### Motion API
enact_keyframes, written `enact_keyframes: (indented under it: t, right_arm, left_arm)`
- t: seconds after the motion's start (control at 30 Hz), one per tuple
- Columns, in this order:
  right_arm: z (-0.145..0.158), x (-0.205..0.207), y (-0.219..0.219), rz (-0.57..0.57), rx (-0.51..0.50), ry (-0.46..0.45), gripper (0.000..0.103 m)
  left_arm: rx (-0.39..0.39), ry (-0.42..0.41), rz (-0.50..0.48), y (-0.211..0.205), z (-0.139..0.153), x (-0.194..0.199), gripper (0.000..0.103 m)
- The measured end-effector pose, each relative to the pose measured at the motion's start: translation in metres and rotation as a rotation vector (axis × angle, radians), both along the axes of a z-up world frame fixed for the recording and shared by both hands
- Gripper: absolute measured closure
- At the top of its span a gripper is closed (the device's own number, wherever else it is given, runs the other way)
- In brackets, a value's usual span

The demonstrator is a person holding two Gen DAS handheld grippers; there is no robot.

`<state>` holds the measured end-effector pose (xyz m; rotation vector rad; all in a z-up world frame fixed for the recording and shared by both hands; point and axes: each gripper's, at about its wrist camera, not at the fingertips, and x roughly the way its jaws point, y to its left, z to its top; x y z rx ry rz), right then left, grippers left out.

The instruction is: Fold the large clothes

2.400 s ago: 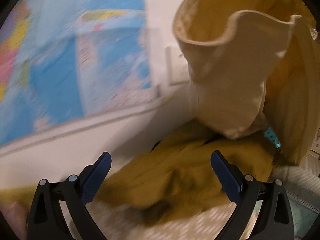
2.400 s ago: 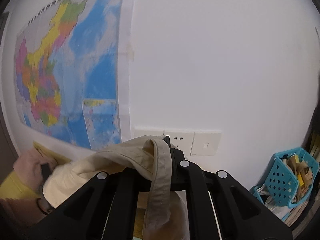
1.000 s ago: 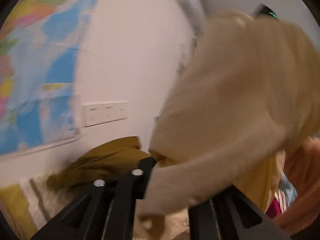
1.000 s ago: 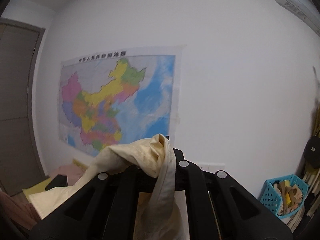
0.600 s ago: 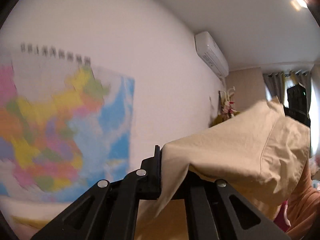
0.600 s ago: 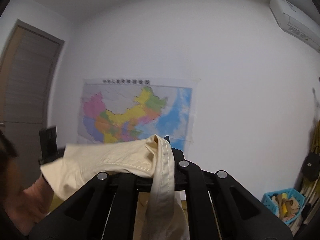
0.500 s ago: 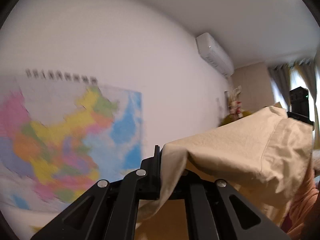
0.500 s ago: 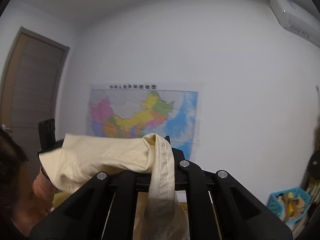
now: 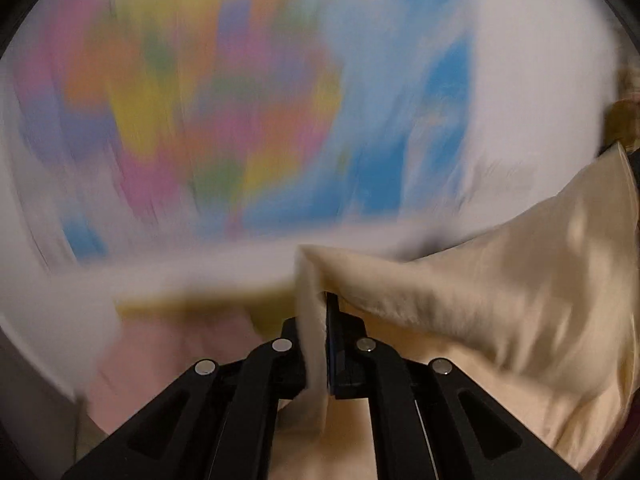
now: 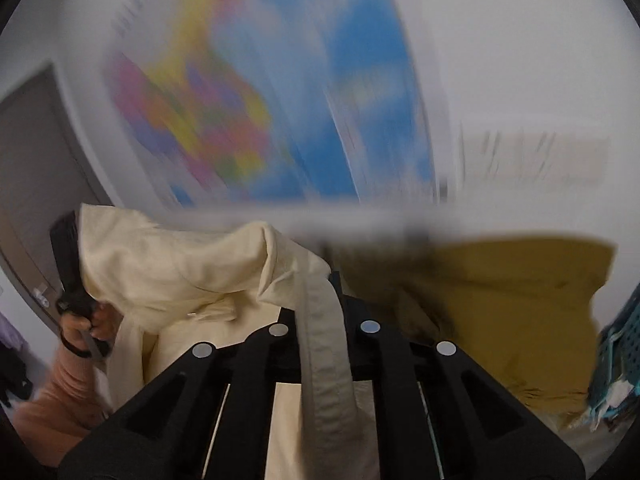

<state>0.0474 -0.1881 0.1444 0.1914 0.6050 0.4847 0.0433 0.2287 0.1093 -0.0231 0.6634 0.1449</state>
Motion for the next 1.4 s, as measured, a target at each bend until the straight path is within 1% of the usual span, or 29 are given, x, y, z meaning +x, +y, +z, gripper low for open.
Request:
enact_keyframes:
  t: [0.1,0.17,0.23,0.33,0.37,0.4,0.43,0.47,0.5,0.53,0.57,0.6,0.63,0.7,0.77,0.8,0.87,0.93,1.0,1.03,1.07,1.1,1.13,1.17,1.2,1.27,1.33,1.37,1.4]
  right_arm:
    - [-0.085,0.085,0.011,-0.043,-0.006,0.207,0.098]
    - [-0.114,0.114,0.013,-0.059,-0.006,0.283,0.098]
    - [-0.122,0.129,0.013,-0.065,0.002,0.304,0.098]
    - [-0.116,0.140,0.008,-0.054,0.027,0.301,0.098]
    - [-0.115,0.142,0.004,-0.058,0.034,0.302,0.093]
    - [-0.116,0.145,0.001,-0.086,0.018,0.313,0.081]
    - [-0.119,0.146,0.001,-0.122,-0.029,0.326,0.073]
    - [-0.119,0.143,0.005,-0.130,-0.088,0.327,0.070]
    - [-0.118,0.139,0.011,-0.119,-0.119,0.319,0.055]
    - [-0.112,0.132,0.019,-0.120,-0.186,0.287,0.046]
    - [-0.103,0.121,0.025,-0.146,-0.248,0.224,0.030]
    - [-0.094,0.109,0.031,-0.149,-0.285,0.162,0.023]
    - [-0.083,0.092,0.040,-0.135,-0.335,0.075,0.023]
    - [-0.073,0.069,0.064,-0.070,-0.443,-0.036,0.022]
    - [-0.079,0.056,0.083,0.003,-0.564,-0.090,0.022]
    - [-0.090,0.051,0.096,0.049,-0.672,-0.132,0.022]
    - [-0.111,0.048,0.118,0.102,-0.823,-0.169,0.023]
    - [-0.137,0.051,0.139,0.140,-0.993,-0.201,0.026]
    - [-0.151,0.061,0.149,0.169,-1.040,-0.218,0.036]
    - [-0.152,0.066,0.151,0.178,-1.026,-0.208,0.041]
    - [-0.149,0.075,0.151,0.164,-1.007,-0.207,0.061]
    - [-0.144,0.080,0.149,0.168,-0.967,-0.196,0.079]
    - [-0.134,0.089,0.143,0.185,-0.872,-0.157,0.081]
    - [-0.125,0.097,0.138,0.184,-0.778,-0.114,0.087]
    - [-0.114,0.108,0.129,0.175,-0.679,-0.076,0.089]
    - [-0.097,0.136,0.107,0.117,-0.495,-0.003,0.091]
    - [-0.093,0.160,0.094,0.064,-0.344,0.070,0.092]
    - [-0.096,0.175,0.085,0.032,-0.266,0.115,0.093]
    - [-0.100,0.185,0.081,-0.003,-0.237,0.144,0.096]
  left_arm:
    - [-0.120,0.170,0.039,0.030,-0.075,0.051,0.101]
    - [-0.163,0.228,0.053,0.044,-0.108,0.074,0.101]
    - [-0.191,0.228,0.046,0.053,-0.117,0.088,0.101]
    - [-0.223,0.196,0.027,0.064,-0.107,0.092,0.101]
    - [-0.225,0.201,0.032,0.067,-0.105,0.097,0.099]
    - [-0.229,0.230,0.049,0.073,-0.107,0.102,0.095]
    - [-0.233,0.254,0.069,0.075,-0.111,0.102,0.084]
    - [-0.238,0.262,0.086,0.078,-0.112,0.103,0.077]
    - [-0.229,0.243,0.071,0.079,-0.108,0.101,0.075]
    - [-0.221,0.225,0.037,0.075,-0.104,0.096,0.070]
    - [-0.227,0.210,0.009,0.072,-0.100,0.091,0.054]
    - [-0.235,0.196,-0.010,0.070,-0.097,0.087,0.048]
    - [-0.240,0.173,-0.061,0.064,-0.091,0.077,0.047]
    - [-0.240,0.164,-0.169,0.049,-0.086,0.067,0.035]
    - [-0.207,0.185,-0.296,0.025,-0.085,0.056,0.030]
    - [-0.186,0.208,-0.347,0.013,-0.088,0.052,0.027]
    - [-0.169,0.253,-0.396,-0.002,-0.101,0.053,0.025]
    - [-0.197,0.325,-0.420,-0.011,-0.119,0.061,0.025]
    - [-0.204,0.412,-0.391,-0.014,-0.142,0.075,0.027]
    - [-0.213,0.451,-0.376,-0.015,-0.152,0.083,0.029]
    - [-0.229,0.468,-0.368,-0.015,-0.158,0.090,0.040]
    - [-0.245,0.476,-0.360,-0.015,-0.161,0.097,0.056]
    - [-0.258,0.474,-0.341,-0.012,-0.160,0.105,0.064]
    - [-0.287,0.450,-0.329,-0.008,-0.155,0.113,0.076]
    - [-0.316,0.411,-0.306,0.000,-0.145,0.119,0.081]
    - [-0.368,0.317,-0.261,0.014,-0.122,0.130,0.083]
    - [-0.374,0.232,-0.174,0.028,-0.106,0.140,0.082]
    - [-0.383,0.209,-0.133,0.035,-0.102,0.147,0.075]
    - [-0.390,0.217,-0.099,0.040,-0.103,0.154,0.065]
